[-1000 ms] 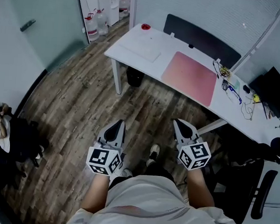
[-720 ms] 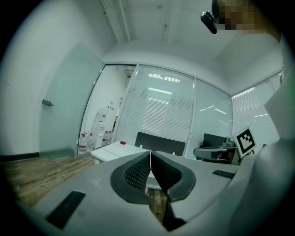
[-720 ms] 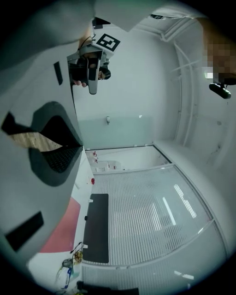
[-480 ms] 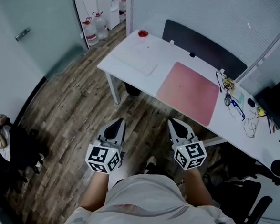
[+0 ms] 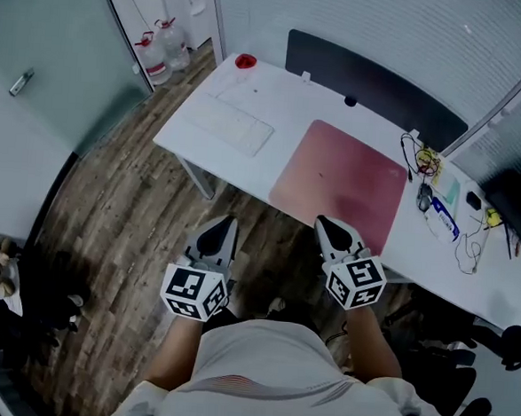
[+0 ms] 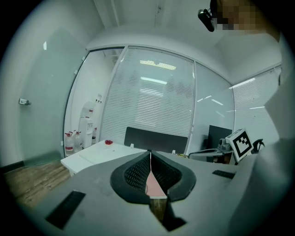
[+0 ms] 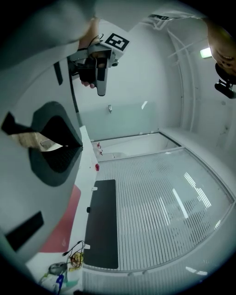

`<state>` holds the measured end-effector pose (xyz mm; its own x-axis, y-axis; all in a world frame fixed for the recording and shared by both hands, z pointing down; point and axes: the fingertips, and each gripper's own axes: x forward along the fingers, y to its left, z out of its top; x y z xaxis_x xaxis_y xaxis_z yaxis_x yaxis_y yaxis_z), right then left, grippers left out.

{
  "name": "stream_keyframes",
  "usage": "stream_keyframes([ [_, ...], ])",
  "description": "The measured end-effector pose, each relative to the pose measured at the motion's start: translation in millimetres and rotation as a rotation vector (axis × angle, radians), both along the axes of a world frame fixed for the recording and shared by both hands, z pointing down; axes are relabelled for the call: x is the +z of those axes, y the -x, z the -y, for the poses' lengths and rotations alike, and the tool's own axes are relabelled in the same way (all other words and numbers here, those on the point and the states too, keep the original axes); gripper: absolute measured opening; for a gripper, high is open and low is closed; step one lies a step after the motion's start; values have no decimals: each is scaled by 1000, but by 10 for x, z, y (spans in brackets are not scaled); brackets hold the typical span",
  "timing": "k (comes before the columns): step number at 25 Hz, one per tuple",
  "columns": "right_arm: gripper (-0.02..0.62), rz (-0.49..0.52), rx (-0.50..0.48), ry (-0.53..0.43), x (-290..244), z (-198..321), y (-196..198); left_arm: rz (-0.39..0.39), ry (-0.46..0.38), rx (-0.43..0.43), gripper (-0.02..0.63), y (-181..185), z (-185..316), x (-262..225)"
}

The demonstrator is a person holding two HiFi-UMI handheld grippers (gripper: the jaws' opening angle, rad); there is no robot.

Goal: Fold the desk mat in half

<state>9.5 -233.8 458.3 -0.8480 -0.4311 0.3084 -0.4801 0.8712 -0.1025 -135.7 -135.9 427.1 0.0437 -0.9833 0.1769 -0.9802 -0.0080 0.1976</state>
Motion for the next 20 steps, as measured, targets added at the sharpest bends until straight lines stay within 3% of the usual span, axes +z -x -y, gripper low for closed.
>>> stream_keyframes([
  [6, 51, -55, 69, 18, 149, 312, 142, -33, 12, 81, 17, 231, 517, 128],
  [11, 51, -131, 203, 35, 307, 511, 347, -98, 36, 157, 17, 732, 823, 376],
  [16, 51, -163, 299, 40, 344, 630, 742, -79, 48, 245, 17, 1219, 1160, 431],
  [20, 51, -227, 327, 74, 581, 686, 972, -79, 78, 285, 17, 1392, 1276, 550],
])
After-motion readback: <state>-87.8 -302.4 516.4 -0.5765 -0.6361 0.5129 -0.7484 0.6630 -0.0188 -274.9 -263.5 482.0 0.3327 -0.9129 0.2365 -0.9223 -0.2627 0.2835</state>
